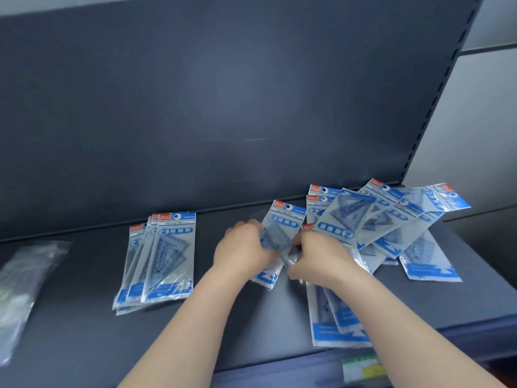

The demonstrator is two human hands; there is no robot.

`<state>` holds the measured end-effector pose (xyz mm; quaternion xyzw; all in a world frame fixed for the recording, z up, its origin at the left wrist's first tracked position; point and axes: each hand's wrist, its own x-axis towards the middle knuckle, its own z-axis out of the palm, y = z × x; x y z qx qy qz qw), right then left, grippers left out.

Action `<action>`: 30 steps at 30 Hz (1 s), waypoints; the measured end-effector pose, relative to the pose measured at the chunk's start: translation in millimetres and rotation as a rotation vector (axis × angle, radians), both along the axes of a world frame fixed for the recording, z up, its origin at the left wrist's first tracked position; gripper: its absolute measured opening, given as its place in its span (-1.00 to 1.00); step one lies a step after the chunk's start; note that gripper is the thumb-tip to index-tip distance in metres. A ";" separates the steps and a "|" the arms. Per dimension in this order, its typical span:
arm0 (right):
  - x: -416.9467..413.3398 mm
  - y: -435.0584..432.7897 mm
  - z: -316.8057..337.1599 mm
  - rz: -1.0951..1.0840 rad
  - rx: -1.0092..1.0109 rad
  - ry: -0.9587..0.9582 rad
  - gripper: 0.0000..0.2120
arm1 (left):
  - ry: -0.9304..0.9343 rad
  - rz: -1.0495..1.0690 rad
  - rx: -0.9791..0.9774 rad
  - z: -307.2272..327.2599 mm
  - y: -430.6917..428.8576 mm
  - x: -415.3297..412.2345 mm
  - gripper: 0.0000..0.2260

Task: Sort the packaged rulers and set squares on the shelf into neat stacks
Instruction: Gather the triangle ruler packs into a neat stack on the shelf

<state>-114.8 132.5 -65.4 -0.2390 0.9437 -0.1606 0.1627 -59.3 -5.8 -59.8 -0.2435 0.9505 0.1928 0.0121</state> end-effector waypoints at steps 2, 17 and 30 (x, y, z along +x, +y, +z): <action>0.9 -0.9 3.5 0.017 0.042 0.039 -0.76 | 0.055 0.022 0.041 -0.9 1.4 2.0 -0.64; -2.0 -7.7 10.0 0.149 0.112 0.055 -0.65 | 0.141 0.108 0.093 -6.5 -4.2 21.0 -0.76; 32.9 -75.6 19.4 0.263 -0.270 0.003 -0.83 | 0.495 0.329 0.401 12.7 -46.8 63.6 -0.86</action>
